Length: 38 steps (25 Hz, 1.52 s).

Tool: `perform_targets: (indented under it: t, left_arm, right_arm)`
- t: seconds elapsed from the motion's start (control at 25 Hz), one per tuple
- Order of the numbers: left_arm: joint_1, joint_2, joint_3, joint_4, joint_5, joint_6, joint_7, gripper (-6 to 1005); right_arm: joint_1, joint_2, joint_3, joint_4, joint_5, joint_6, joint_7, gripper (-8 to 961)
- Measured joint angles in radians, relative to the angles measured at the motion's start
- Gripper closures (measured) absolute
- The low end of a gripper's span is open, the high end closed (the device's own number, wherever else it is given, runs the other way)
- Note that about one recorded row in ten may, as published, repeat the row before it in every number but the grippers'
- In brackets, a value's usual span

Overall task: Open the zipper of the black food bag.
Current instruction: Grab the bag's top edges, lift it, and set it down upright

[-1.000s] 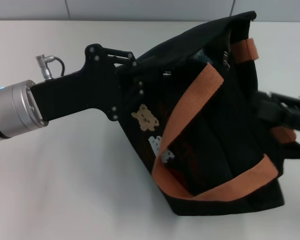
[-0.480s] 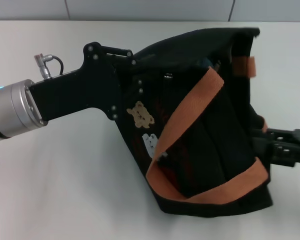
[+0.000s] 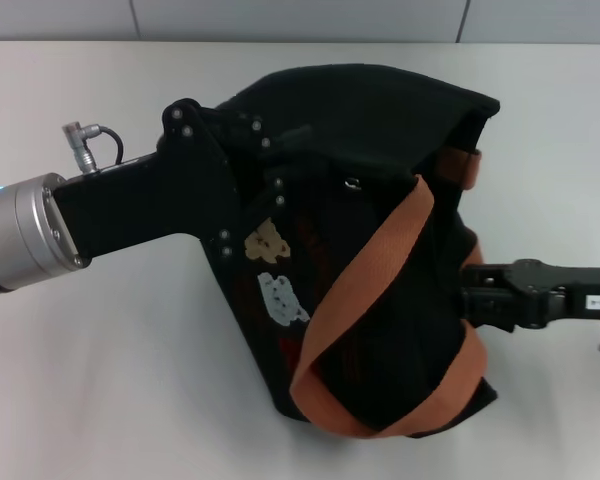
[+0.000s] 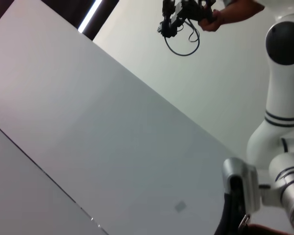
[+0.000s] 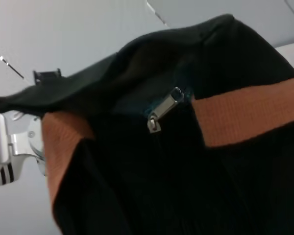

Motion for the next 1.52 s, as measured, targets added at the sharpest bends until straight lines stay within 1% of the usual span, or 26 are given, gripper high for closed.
perform_targets:
  t: [0.12, 0.24, 0.32, 0.36, 0.48, 0.56, 0.6, 0.64, 0.76, 0.8, 0.92, 1.08, 1.12, 1.24, 1.32, 1.4, 1.52]
  left_arm:
    - [0.0, 0.0, 0.006, 0.0, -0.001, 0.003, 0.007, 896]
    - [0.0, 0.0, 0.01, 0.0, -0.001, 0.003, 0.012, 896]
    - [0.003, 0.0, 0.013, 0.0, -0.002, 0.004, 0.013, 896]
    - [0.004, 0.0, 0.017, 0.0, -0.002, 0.004, 0.013, 896]
    - [0.008, 0.0, 0.031, 0.0, -0.004, 0.005, 0.013, 896]
    - [0.01, 0.0, 0.045, 0.0, -0.005, 0.005, 0.013, 896]
    - [0.01, 0.0, 0.045, 0.0, -0.005, 0.005, 0.013, 896]
    - [0.01, 0.0, 0.069, 0.0, -0.005, -0.002, 0.013, 896]
    - [0.01, 0.0, 0.087, -0.001, -0.005, -0.011, 0.013, 896]
    - [0.01, 0.0, 0.087, -0.001, -0.005, -0.011, 0.013, 896]
    - [0.007, 0.0, 0.098, -0.005, -0.005, -0.015, 0.013, 896]
    - [0.001, 0.0, 0.124, -0.012, -0.004, -0.031, 0.014, 897]
    - [0.001, 0.0, 0.125, -0.012, -0.003, -0.031, 0.014, 898]
    - [0.002, 0.0, 0.127, -0.012, -0.003, -0.032, 0.014, 899]
    - [0.002, 0.0, 0.127, -0.012, -0.002, -0.032, 0.014, 899]
    - [0.002, 0.0, 0.127, -0.012, -0.002, -0.031, 0.014, 899]
    - [0.002, 0.0, 0.128, -0.01, -0.001, -0.027, 0.014, 899]
  right_arm:
    - [0.037, 0.006, -0.029, 0.014, 0.005, 0.055, -0.006, 392]
    - [0.052, 0.008, -0.03, 0.024, 0.008, 0.073, -0.025, 391]
    - [0.058, 0.008, -0.026, 0.045, 0.039, 0.081, -0.096, 391]
    - [0.058, 0.008, -0.026, 0.045, 0.039, 0.081, -0.096, 390]
    - [0.043, 0.008, -0.025, 0.061, 0.071, 0.069, -0.149, 389]
    - [0.013, 0.006, -0.019, 0.063, 0.087, 0.031, -0.161, 389]
    - [0.013, 0.006, -0.019, 0.063, 0.087, 0.031, -0.161, 389]
    - [-0.002, 0.004, -0.019, 0.06, 0.105, 0.012, -0.163, 388]
    - [-0.045, -0.007, -0.019, 0.058, 0.175, -0.033, -0.171, 387]
    - [-0.066, -0.016, -0.018, 0.059, 0.218, -0.057, -0.176, 387]
    - [-0.086, -0.023, -0.016, 0.058, 0.261, -0.091, -0.176, 386]
    - [-0.102, -0.03, -0.014, 0.059, 0.304, -0.12, -0.176, 385]
    - [-0.108, -0.033, -0.014, 0.061, 0.333, -0.136, -0.177, 385]
    - [-0.111, -0.035, -0.009, 0.064, 0.35, -0.148, -0.177, 385]
    - [-0.109, -0.034, 0.005, 0.065, 0.352, -0.151, -0.176, 385]
    - [-0.102, -0.028, 0.028, 0.065, 0.353, -0.156, -0.175, 384]
    - [-0.078, -0.023, 0.036, 0.086, 0.357, -0.155, -0.161, 384]
